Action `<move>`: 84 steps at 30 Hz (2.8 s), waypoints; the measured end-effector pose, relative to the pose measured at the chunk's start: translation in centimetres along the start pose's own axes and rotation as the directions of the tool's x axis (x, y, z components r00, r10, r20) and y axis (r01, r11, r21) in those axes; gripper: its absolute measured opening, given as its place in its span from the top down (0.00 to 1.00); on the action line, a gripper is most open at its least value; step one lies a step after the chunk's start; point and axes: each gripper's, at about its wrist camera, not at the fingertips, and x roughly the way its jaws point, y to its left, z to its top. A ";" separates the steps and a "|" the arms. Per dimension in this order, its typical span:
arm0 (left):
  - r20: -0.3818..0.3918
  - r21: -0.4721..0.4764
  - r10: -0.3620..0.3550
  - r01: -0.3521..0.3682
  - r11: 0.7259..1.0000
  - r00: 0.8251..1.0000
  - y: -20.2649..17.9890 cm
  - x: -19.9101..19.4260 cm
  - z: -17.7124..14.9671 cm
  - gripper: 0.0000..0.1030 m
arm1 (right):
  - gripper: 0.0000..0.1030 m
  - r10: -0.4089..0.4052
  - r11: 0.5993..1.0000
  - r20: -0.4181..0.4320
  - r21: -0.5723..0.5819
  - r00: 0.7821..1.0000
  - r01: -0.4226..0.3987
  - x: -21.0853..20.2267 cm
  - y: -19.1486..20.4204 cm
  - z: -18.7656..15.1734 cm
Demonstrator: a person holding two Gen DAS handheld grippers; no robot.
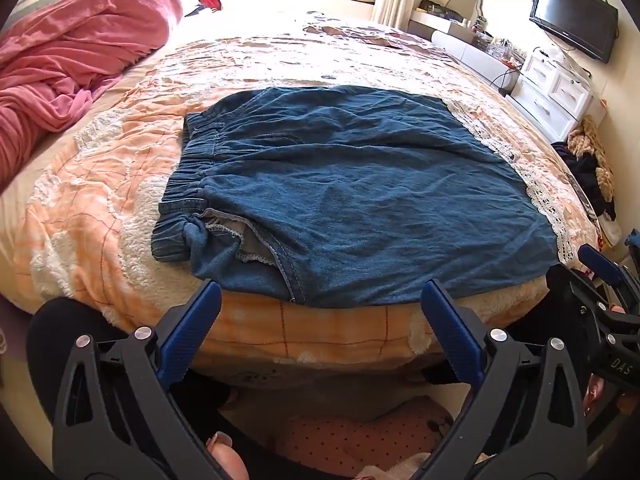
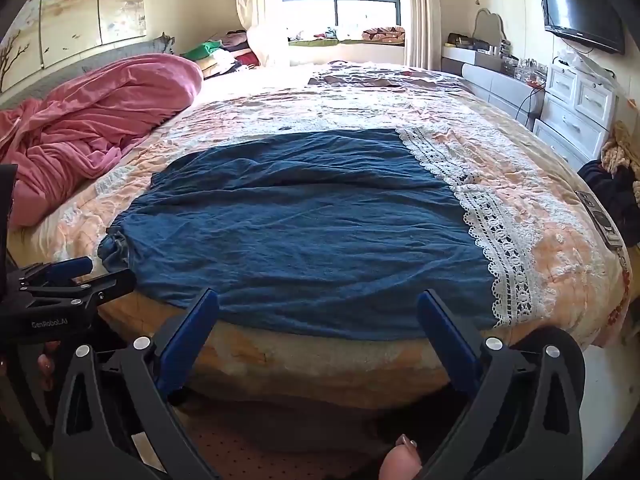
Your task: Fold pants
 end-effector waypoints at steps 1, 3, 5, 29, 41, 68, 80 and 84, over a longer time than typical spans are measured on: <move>0.001 0.002 0.003 -0.003 1.000 1.000 -0.1 -0.1 0.0 0.09 | 0.04 0.000 1.000 0.001 0.000 1.000 0.000 0.0 -0.1 0.0; 0.002 0.003 0.009 -0.009 1.000 1.000 0.1 0.0 0.1 0.09 | 0.04 0.000 1.000 0.000 -0.004 1.000 0.000 -0.1 0.1 0.1; 0.003 0.004 0.007 -0.007 1.000 1.000 0.1 0.0 0.2 0.09 | 0.04 -0.001 1.000 0.001 -0.005 1.000 0.001 0.0 0.1 0.1; 0.009 0.011 0.022 -0.022 1.000 1.000 0.1 -0.1 0.3 0.09 | 0.04 -0.022 1.000 -0.003 -0.003 1.000 0.022 0.2 -0.2 0.1; 0.011 0.011 0.025 -0.025 1.000 1.000 0.1 -0.1 0.3 0.09 | 0.04 -0.022 1.000 -0.007 -0.002 1.000 0.022 0.4 -0.1 0.0; 0.044 -0.036 0.066 -0.065 0.997 0.997 4.9 0.4 4.2 0.09 | 0.04 0.050 0.994 -0.022 -0.100 0.999 -0.051 3.8 0.8 4.1; 0.022 -0.004 0.083 -0.083 0.997 0.996 10.6 6.0 13.0 0.09 | 0.04 0.183 0.957 -0.102 -0.210 0.978 -0.201 13.0 3.5 14.4; -0.021 0.057 0.092 -0.090 0.994 0.996 11.7 9.6 15.2 0.09 | 0.04 0.208 0.925 -0.167 -0.287 0.964 -0.250 17.1 5.0 16.7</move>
